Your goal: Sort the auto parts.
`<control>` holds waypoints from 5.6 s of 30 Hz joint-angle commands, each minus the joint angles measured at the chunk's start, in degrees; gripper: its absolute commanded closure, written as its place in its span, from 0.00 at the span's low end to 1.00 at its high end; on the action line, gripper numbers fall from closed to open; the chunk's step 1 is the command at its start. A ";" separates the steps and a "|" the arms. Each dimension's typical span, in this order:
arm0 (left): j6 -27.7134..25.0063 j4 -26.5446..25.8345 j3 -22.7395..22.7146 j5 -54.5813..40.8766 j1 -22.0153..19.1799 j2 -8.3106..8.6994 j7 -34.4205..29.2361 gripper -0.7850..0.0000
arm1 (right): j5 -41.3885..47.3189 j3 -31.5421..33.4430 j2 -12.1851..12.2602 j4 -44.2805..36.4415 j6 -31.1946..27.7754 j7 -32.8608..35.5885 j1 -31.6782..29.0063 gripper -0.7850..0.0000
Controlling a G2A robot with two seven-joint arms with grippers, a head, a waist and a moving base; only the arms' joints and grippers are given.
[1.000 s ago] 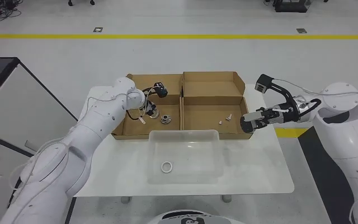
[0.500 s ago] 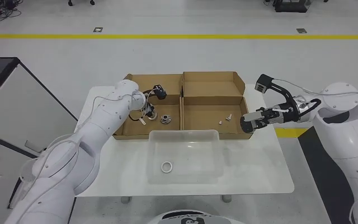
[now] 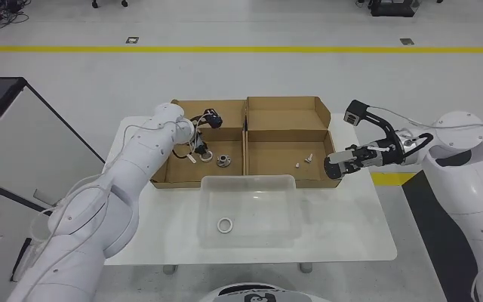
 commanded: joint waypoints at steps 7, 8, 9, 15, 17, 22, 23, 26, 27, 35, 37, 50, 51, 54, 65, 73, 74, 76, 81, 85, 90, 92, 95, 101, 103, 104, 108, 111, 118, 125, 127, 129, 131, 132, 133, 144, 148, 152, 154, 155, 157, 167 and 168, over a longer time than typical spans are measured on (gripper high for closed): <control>-3.33 -2.14 -2.32 2.36 -3.44 1.74 3.27 0.00 | 0.00 0.00 0.00 0.00 0.00 0.00 0.00 0.00; -4.45 -2.97 -2.73 2.61 -3.65 2.17 3.68 0.00 | 0.00 0.00 0.00 0.00 0.00 0.00 0.00 0.00; -5.39 -3.65 -3.36 2.51 -3.93 2.67 3.67 0.00 | 0.00 0.00 0.00 0.00 0.00 0.00 0.00 0.00; -11.42 -13.28 -8.70 -0.78 -3.53 6.58 0.72 0.00 | 0.00 0.00 0.00 0.00 0.00 0.00 0.00 0.00; -12.47 -18.86 -10.87 -2.48 -2.20 8.22 -2.93 0.00 | 0.00 0.00 0.00 0.00 0.00 0.00 0.00 0.00; -9.57 -37.56 -17.38 -8.42 5.14 12.83 -13.81 0.00 | 0.00 0.00 0.00 0.00 0.00 0.00 0.00 0.00; -8.10 -41.50 -18.40 -9.33 6.99 13.83 -15.29 0.00 | 0.00 0.00 0.00 0.00 0.00 0.00 0.00 0.00; -4.15 -52.14 -20.85 -11.63 11.71 16.79 -19.24 0.00 | 0.00 0.00 0.00 0.00 0.00 0.00 0.00 0.00; -3.11 -55.17 -21.53 -13.01 13.08 17.69 -20.28 0.00 | 0.00 0.00 0.00 0.00 0.00 0.00 0.00 0.00; 2.38 -70.64 -26.08 -23.22 21.47 22.92 -25.68 0.00 | 0.00 0.00 0.00 0.00 0.00 0.00 0.00 0.00; 2.64 -71.33 -26.74 -24.50 22.03 23.12 -25.76 0.00 | 0.00 0.00 0.00 0.00 0.00 0.00 0.00 0.00; 2.64 -71.33 -26.74 -24.50 22.03 23.12 -25.76 0.00 | 0.00 0.00 0.00 0.00 0.00 0.00 0.00 0.00; 2.82 -71.40 -26.80 -24.54 22.14 23.12 -25.40 0.00 | 0.00 0.00 0.00 0.00 0.00 0.00 0.00 0.00; 3.95 -74.15 -26.19 -24.35 22.60 23.32 -27.33 0.00 | 0.00 0.00 0.00 0.00 0.00 0.00 0.00 0.00; 18.66 -81.58 -9.60 -32.18 12.89 22.97 -42.05 0.00 | 0.00 0.00 0.00 0.00 0.00 0.00 0.00 0.00; 17.36 -80.05 4.72 -31.98 5.51 21.37 -40.75 0.00 | 0.00 0.00 0.00 0.00 0.00 0.00 0.00 0.00; 16.80 -79.82 6.21 -31.78 4.71 21.19 -40.19 0.00 | 0.00 0.00 0.00 0.00 0.00 0.00 0.00 0.00; 15.52 -78.73 8.18 -32.81 3.55 20.92 -38.91 0.00 | 0.00 0.00 0.00 0.00 0.00 0.00 0.00 0.00; 13.72 -77.42 11.60 -33.93 1.70 20.58 -37.11 0.00 | 0.00 0.00 0.00 0.00 0.00 0.00 0.00 0.00; 13.12 -76.75 14.94 -32.46 1.08 20.29 -36.50 0.00 | 0.00 0.00 0.00 0.00 0.00 0.00 0.00 0.00; 12.40 -76.09 17.09 -32.21 0.81 19.78 -35.78 0.20 | 0.00 0.00 0.00 0.00 0.00 0.00 0.00 0.00; 12.46 -76.00 17.09 -31.51 1.31 19.59 -35.84 0.21 | 0.00 0.00 0.00 0.00 0.00 0.00 0.00 0.00; 12.88 -75.80 17.09 -29.31 2.04 19.30 -36.26 0.23 | 0.00 0.00 0.00 0.00 0.00 0.00 0.00 0.00; 13.98 -75.28 17.09 -25.36 3.93 18.72 -37.38 0.26 | 0.00 0.00 0.00 0.00 0.00 0.00 0.00 0.00; 14.20 -74.89 17.09 -24.22 4.66 18.53 -37.60 0.24 | 0.00 0.00 0.00 0.00 0.00 0.00 0.00 0.00; 14.34 -74.52 17.09 -23.58 4.96 18.44 -37.74 0.25 | 0.00 0.00 0.00 0.00 0.00 0.00 0.00 0.00; 14.97 -73.69 17.09 -20.51 6.40 17.97 -38.37 0.24 | 0.00 0.00 0.00 0.00 0.00 0.00 0.00 0.00; 14.73 -73.17 17.09 -19.44 7.05 17.55 -38.13 0.27 | 0.00 0.00 0.00 0.00 0.00 0.00 0.00 0.00; 12.73 -72.85 17.09 -22.58 4.60 17.45 -36.12 0.20 | 0.00 0.00 0.00 0.00 0.00 0.00 0.00 0.00; 11.05 -75.83 16.43 -28.51 1.45 19.22 -34.43 0.11 | 0.00 0.00 0.00 0.00 0.00 0.00 0.00 0.00; 10.63 -76.31 15.50 -29.21 0.79 19.93 -34.01 0.12 | 0.00 0.00 0.00 0.00 0.00 0.00 0.00 0.00; 9.73 -76.64 14.12 -30.01 0.38 20.61 -33.11 0.13 | 0.00 0.00 0.00 0.00 0.00 0.00 0.00 0.00; 9.88 -76.47 13.53 -28.85 -0.01 21.25 -33.26 0.14 | 0.00 0.00 0.00 0.00 0.00 0.00 0.00 0.00; 9.94 -76.15 13.21 -28.31 -0.14 21.51 -33.32 0.15 | 0.00 0.00 0.00 0.00 0.00 0.00 0.00 0.00; 10.08 -75.88 12.91 -27.62 -0.20 21.71 -33.45 0.20 | 0.00 0.00 0.00 0.00 0.00 0.00 0.00 0.00; 9.17 -71.04 16.47 -21.61 0.31 20.99 -32.55 0.31 | 0.00 0.00 0.00 0.00 0.00 0.00 0.00 0.00; 8.81 -69.28 17.09 -21.25 1.53 19.99 -32.20 0.30 | 0.00 0.00 0.00 0.00 0.00 0.00 0.00 0.00; 8.98 -68.81 17.09 -21.59 3.13 19.11 -32.37 0.26 | 0.00 0.00 0.00 0.00 0.00 0.00 0.00 0.00; 9.23 -68.53 17.09 -20.91 3.82 18.76 -32.63 0.25 | 0.00 0.00 0.00 0.00 0.00 0.00 0.00 0.00; 9.21 -68.26 17.09 -20.61 4.05 18.60 -32.60 0.25 | 0.00 0.00 0.00 0.00 0.00 0.00 0.00 0.00; 9.39 -67.58 17.09 -19.61 4.61 18.26 -32.79 0.25 | 0.00 0.00 0.00 0.00 0.00 0.00 0.00 0.00; 10.05 -64.16 17.09 -13.74 7.66 16.09 -33.46 0.31 | 0.00 0.00 0.00 0.00 0.00 0.00 0.00 0.00; 10.05 -63.82 17.09 -13.28 7.91 15.86 -33.46 0.31 | 0.00 0.00 0.00 0.00 0.00 0.00 0.00 0.00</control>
